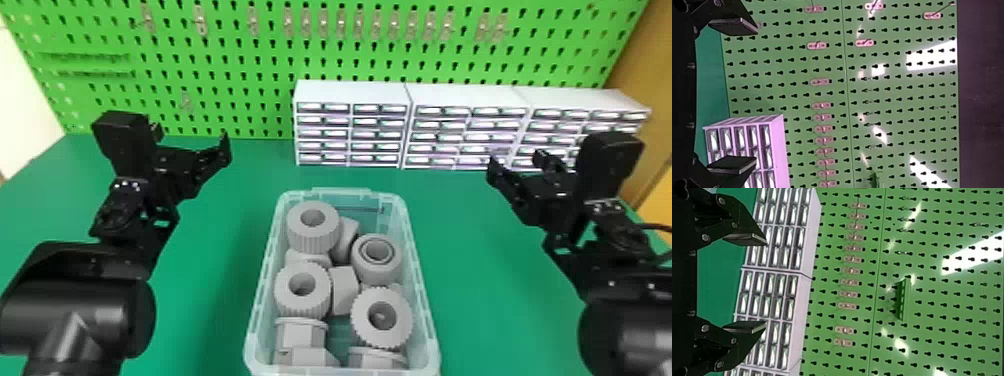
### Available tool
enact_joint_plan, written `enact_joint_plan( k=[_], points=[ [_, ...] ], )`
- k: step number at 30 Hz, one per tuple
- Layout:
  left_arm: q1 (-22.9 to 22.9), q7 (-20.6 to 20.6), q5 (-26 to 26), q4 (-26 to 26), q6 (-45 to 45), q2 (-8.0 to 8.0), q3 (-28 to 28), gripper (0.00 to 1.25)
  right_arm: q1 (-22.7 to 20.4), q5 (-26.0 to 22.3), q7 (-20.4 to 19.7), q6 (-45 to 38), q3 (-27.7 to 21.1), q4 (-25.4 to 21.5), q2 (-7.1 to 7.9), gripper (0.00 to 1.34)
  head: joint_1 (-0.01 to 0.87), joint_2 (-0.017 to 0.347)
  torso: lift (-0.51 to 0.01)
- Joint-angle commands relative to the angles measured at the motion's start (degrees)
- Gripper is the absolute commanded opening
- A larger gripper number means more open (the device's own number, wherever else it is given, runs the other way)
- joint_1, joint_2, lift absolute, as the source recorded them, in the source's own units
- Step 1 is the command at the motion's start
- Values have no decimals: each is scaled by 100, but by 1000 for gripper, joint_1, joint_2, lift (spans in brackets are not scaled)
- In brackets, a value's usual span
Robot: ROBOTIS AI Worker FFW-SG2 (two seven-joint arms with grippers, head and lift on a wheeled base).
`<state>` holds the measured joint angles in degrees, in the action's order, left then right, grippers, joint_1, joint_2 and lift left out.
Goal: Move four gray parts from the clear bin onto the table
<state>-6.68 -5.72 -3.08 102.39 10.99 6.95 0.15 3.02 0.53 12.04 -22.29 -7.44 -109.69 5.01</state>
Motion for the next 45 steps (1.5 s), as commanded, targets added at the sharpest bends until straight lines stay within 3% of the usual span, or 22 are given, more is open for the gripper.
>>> enact_joint_plan(
  k=[1, 29, 45],
  points=[
    [0, 0, 0, 0, 0, 0, 2, 1120, 6, 0, 0, -13, 14, 0, 0, 828, 678, 34, -50],
    [9, 0, 9, 0, 0, 8, 38, 1120, 32, 0, 0, -127, 67, -44, 0, 828, 678, 34, -50],
    [0, 0, 53, 0, 0, 0, 38, 1120, 419, -88, 0, -1577, 612, -378, 62, 827, 678, 34, -50]
  ],
)
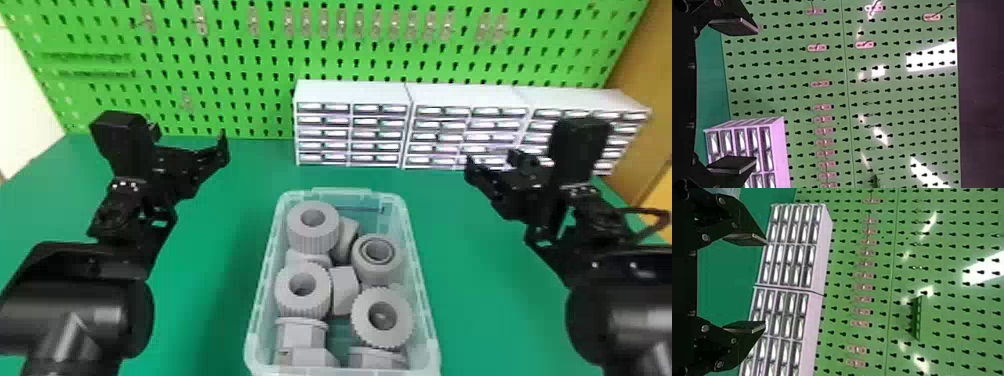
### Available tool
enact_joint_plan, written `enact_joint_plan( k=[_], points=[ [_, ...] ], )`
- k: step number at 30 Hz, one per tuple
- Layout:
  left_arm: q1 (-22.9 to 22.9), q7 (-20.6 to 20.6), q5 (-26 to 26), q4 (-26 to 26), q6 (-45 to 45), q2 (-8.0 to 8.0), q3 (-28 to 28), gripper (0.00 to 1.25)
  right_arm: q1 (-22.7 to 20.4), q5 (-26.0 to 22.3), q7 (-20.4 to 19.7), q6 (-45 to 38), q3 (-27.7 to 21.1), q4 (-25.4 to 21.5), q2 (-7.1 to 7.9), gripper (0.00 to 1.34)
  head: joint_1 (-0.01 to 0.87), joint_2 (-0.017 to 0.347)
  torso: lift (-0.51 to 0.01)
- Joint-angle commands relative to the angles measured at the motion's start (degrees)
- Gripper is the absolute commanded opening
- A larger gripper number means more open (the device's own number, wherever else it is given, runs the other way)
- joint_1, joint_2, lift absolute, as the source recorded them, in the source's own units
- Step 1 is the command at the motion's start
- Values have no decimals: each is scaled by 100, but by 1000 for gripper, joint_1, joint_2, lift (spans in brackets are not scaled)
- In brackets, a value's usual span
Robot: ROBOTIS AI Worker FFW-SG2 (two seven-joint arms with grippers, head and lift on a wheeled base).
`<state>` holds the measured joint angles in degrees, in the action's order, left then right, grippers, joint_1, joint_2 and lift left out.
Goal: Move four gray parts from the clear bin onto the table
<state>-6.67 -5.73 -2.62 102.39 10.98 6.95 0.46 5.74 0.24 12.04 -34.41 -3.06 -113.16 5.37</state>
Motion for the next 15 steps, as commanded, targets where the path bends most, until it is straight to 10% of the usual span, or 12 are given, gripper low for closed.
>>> enact_joint_plan(
  k=[1, 15],
  points=[
    [-1, -7, 16, 0, 0, 0, 7, 1120, 182, -95, 0, -470, 218, -30, 25, 825, 678, 34, -50],
    [8, -7, 69, -9, 18, 8, -11, 1120, 1052, -341, 0, -2421, 1071, -13, 131, 828, 678, 34, -50]
  ],
)
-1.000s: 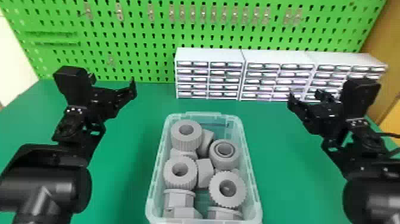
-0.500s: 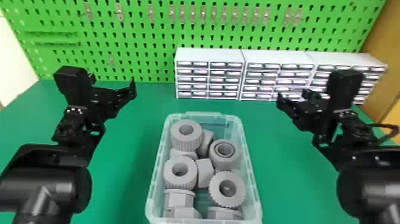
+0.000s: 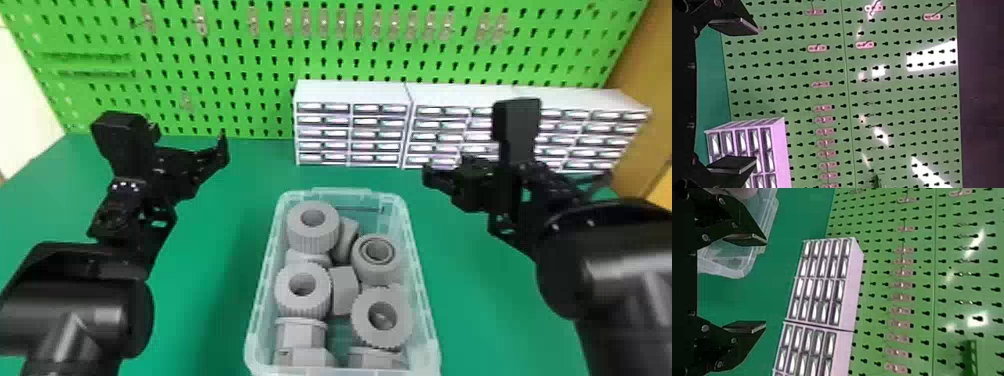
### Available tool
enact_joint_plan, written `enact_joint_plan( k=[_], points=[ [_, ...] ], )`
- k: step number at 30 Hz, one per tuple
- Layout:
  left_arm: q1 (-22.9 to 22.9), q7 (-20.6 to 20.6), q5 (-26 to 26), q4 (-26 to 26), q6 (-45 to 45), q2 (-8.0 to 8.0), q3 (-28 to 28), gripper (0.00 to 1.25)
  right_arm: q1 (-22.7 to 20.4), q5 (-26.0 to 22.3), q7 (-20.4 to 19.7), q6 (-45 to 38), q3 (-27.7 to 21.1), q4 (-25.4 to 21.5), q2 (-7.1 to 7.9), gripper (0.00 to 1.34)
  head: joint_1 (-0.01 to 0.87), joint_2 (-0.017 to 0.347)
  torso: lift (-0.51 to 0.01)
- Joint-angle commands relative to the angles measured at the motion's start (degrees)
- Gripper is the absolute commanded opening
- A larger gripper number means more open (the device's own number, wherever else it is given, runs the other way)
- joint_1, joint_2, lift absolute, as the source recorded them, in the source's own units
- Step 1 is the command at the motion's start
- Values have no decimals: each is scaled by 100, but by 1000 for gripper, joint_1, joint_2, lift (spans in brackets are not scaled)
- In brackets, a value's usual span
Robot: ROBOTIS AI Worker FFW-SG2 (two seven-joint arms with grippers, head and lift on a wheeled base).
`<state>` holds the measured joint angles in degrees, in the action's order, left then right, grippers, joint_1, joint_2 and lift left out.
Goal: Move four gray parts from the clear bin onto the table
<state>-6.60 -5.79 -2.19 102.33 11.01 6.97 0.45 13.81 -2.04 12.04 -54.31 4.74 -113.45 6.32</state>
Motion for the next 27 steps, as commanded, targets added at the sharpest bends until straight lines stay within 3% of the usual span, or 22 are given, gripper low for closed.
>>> enact_joint_plan(
  k=[1, 9, 20, 27],
  points=[
    [0, -1, 26, -3, 16, -2, -10, 1120, 307, -121, 0, -598, 361, 16, 36, 828, 678, 34, -50],
    [0, -1, 35, -3, 42, -2, -10, 1121, 641, -130, 9, -1301, 800, 78, -34, 828, 678, 34, -50],
    [-8, 8, 43, -3, 77, -2, -10, 1123, 974, -174, 18, -2180, 1134, 289, 10, 824, 678, 34, -50],
    [-17, -1, 43, -21, 77, -2, -1, 1121, 1124, -306, 334, -2303, 1327, 570, 27, 824, 678, 34, -50]
  ],
)
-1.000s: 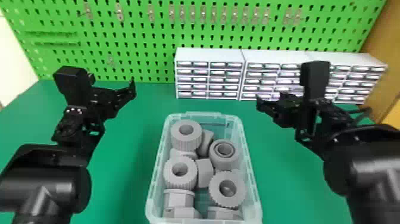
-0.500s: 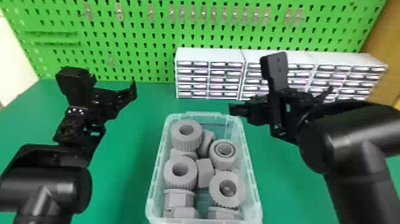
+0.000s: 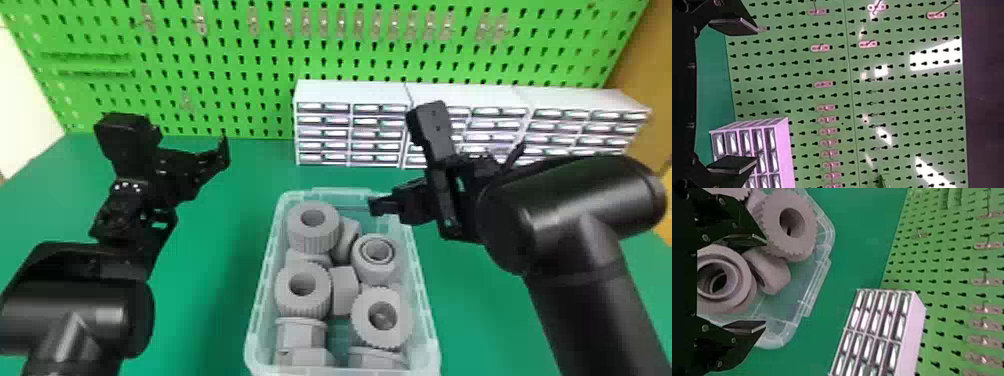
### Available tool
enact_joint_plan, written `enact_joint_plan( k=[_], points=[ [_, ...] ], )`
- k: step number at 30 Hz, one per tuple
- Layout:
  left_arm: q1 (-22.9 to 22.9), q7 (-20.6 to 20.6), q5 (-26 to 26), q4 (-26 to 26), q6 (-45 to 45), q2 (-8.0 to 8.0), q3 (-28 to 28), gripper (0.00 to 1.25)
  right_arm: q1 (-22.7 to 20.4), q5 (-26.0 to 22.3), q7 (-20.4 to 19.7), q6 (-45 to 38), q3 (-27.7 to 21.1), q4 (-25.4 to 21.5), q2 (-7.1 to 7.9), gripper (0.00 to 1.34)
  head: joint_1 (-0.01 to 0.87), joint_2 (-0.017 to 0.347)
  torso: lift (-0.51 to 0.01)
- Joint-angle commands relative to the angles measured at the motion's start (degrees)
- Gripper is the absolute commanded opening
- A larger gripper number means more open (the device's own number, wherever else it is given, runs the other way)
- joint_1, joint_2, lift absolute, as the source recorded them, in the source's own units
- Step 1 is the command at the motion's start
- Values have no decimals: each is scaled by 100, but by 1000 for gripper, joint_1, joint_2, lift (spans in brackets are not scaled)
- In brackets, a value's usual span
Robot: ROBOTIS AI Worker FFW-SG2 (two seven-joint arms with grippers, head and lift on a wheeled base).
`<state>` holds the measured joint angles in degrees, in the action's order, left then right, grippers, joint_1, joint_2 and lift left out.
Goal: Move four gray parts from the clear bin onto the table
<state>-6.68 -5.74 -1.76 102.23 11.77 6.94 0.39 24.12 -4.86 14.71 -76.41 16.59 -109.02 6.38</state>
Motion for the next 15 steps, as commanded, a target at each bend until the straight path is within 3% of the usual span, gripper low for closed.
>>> enact_joint_plan(
  k=[1, 15],
  points=[
    [-8, -6, 0, -11, 0, 0, 5, 1123, 101, -6, 67, -119, 178, 127, 21, 824, 678, 34, -50],
    [-8, 2, -9, -28, 0, 0, 5, 1124, 154, 73, 76, -216, 283, 180, 12, 827, 678, 34, -50]
  ],
)
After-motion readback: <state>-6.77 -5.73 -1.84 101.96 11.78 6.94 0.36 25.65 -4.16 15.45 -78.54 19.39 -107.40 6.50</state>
